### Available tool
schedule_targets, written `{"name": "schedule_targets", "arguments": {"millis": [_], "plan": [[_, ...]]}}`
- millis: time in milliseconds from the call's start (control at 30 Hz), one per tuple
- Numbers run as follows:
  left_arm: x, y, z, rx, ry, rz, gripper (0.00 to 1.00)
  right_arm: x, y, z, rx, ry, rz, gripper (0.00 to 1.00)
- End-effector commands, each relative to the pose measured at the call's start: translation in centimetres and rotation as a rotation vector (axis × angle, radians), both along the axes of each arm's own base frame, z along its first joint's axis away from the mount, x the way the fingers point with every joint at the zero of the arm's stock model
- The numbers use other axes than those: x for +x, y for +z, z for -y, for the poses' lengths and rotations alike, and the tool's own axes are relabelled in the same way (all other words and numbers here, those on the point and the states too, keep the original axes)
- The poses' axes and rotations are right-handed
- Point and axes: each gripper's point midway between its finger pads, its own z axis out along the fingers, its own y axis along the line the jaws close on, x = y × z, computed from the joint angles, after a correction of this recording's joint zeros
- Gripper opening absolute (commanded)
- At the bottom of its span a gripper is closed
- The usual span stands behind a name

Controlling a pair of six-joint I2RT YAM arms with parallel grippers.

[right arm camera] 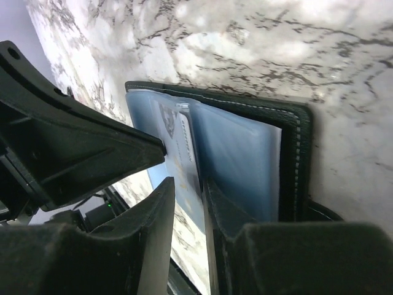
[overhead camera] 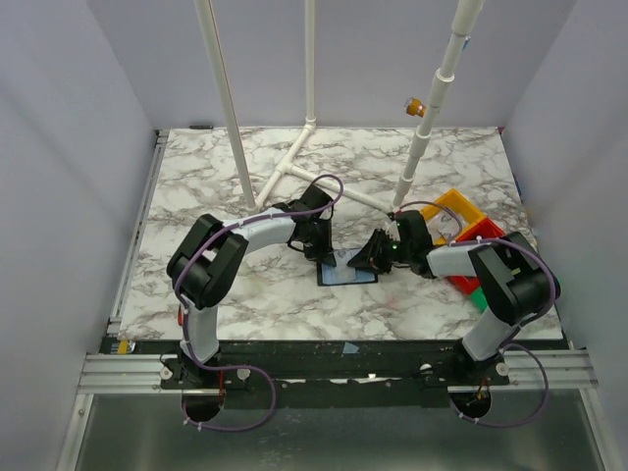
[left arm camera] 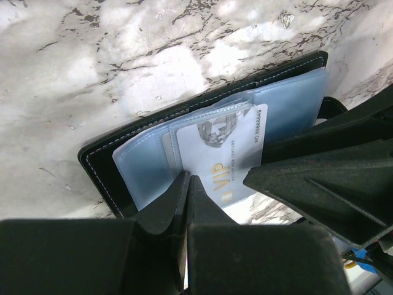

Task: Take the credit cards out of the card holder
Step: Remove the credit card from the card holder.

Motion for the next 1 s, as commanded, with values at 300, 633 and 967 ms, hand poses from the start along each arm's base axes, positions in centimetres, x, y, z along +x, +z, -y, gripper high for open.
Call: {"name": "schedule_targets", "arguments": {"millis": [300,633,967], "plan": [[-0.6,-1.2,-0.2,0.036,-0.004,-0.033,0.0,-1.0,0.1,0.1,0.146,-0.022,-0.034,0.28],[-0.6,-1.2,-0.3,0.04,-0.003,-0.03,0.0,-1.0,-0.1,0.8,0.168,-0.056,-0.043,0.23],[-0.6,-1.1,-0.4,0.044,-0.004,-0.03,0.0,-1.0,-0.3,0.7,0.181,-0.056,-0.047,0.08]]}}
